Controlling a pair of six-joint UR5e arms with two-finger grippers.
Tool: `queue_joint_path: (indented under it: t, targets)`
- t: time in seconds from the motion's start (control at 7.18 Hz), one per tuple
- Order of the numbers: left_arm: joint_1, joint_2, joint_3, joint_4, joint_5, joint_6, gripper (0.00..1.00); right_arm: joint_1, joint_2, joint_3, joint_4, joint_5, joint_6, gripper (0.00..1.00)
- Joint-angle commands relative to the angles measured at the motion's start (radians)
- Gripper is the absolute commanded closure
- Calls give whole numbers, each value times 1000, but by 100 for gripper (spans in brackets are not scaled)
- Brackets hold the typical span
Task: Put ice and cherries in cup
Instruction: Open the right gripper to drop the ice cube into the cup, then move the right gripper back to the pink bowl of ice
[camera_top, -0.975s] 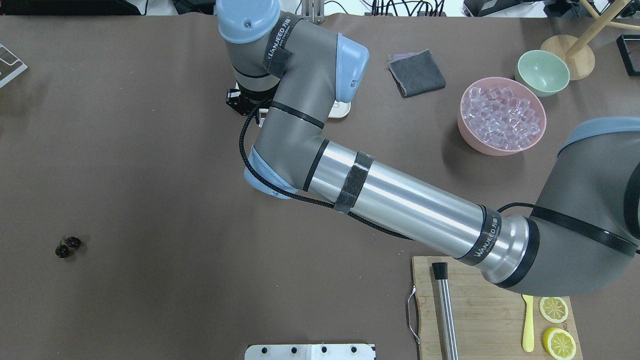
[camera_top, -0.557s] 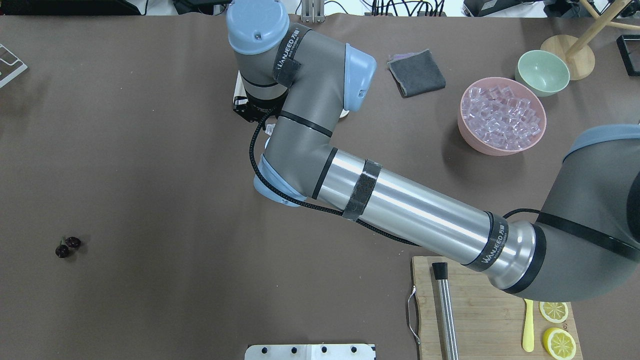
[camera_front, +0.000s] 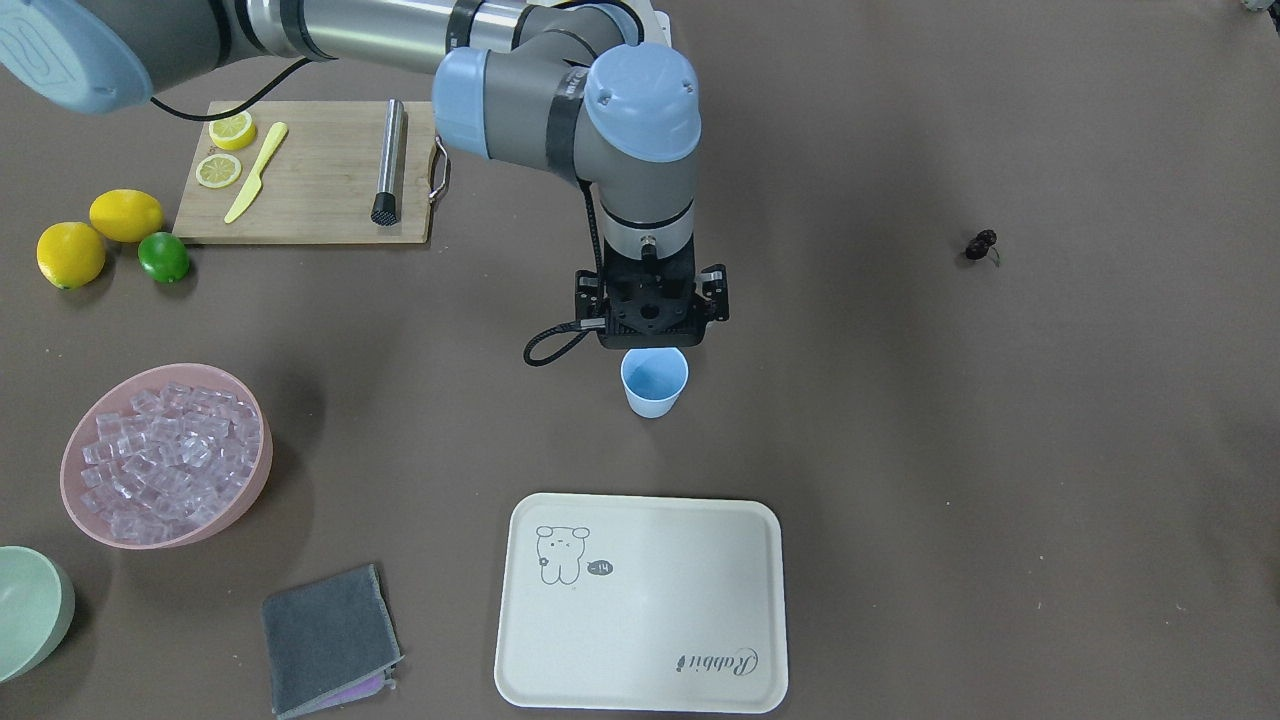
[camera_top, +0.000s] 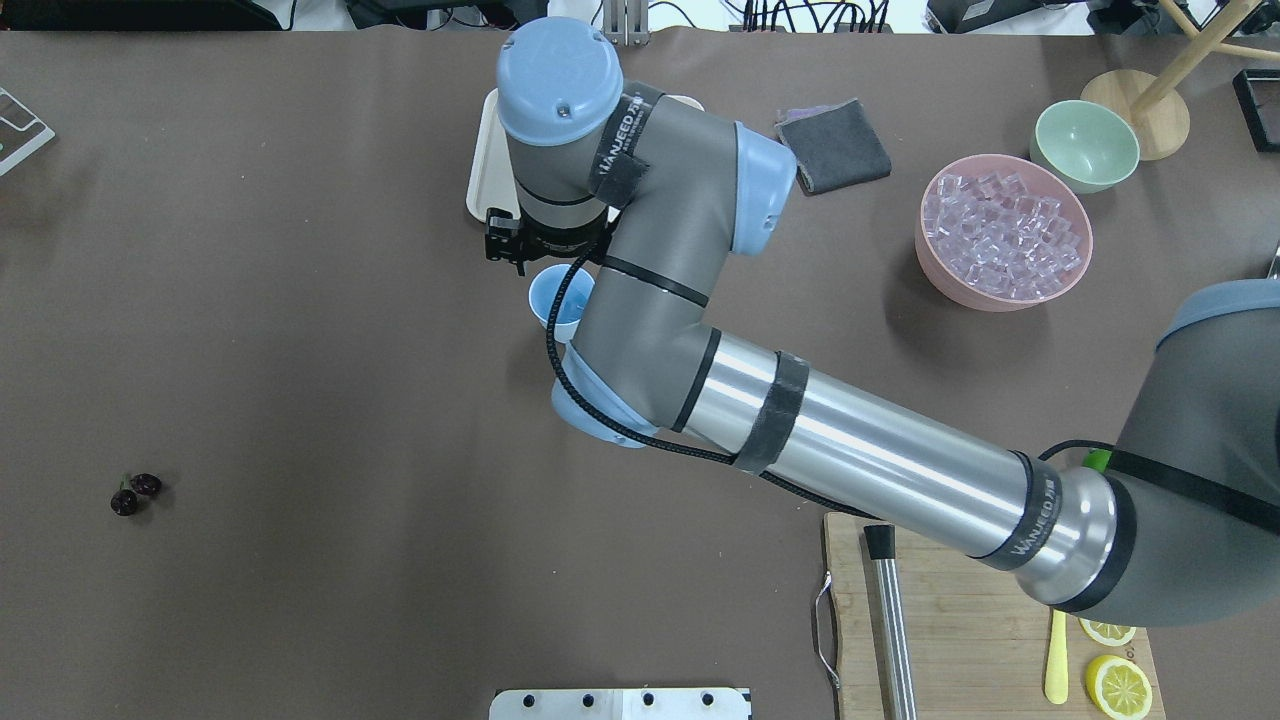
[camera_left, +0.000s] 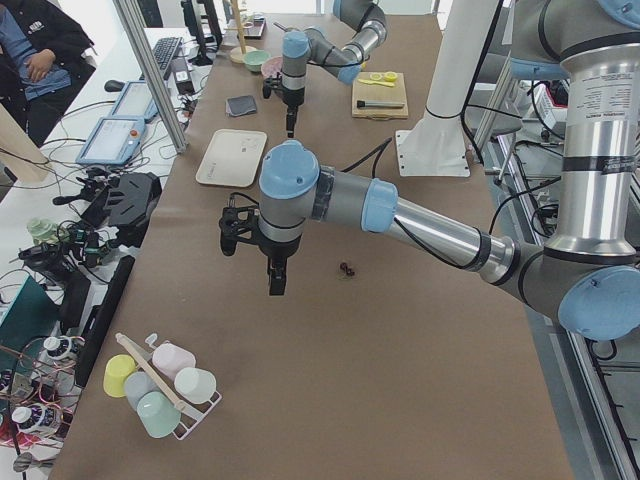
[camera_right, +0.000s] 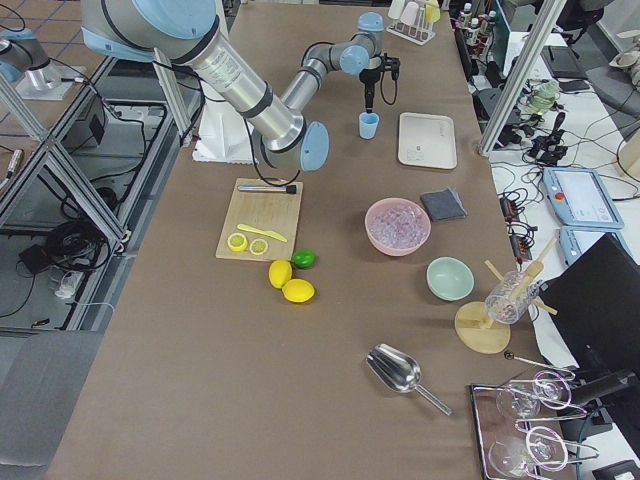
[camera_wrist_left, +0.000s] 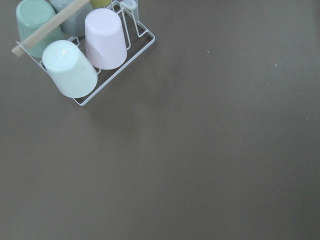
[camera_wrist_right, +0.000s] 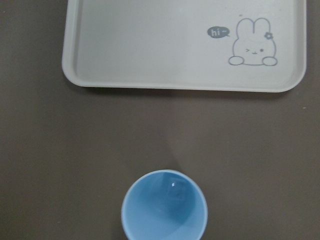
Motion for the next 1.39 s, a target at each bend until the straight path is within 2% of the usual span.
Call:
queue_joint_path:
  t: [0.0,0.14,0.28,0.42,0.56,0.7,0.84,1.25]
  targets:
    - [-2,3,-14,2,-1,0,2,118,-271,253,-1,36,-204,13]
    - [-2,3,-15,3,-1,-2,2,227,-389,303,3,122,-380,13]
    - [-2,3,-15,3,-1,-2,2,311,-486,302,11,149,-599,13]
    - [-5,4,-21,3,-3,-2,2,395,-552,284,10,181,-750,13]
    - [-7,9,-34,3,-33,-3,2,436,-559,223,35,200,-865,13]
    - [-8,13,-34,3,-41,-3,2,439,-576,163,156,206,-869,13]
    - [-10,14,-37,3,-43,-3,2,438,-632,150,260,223,-866,13]
    - [-16,14,-37,3,-43,-5,2,407,-627,98,269,226,-859,16]
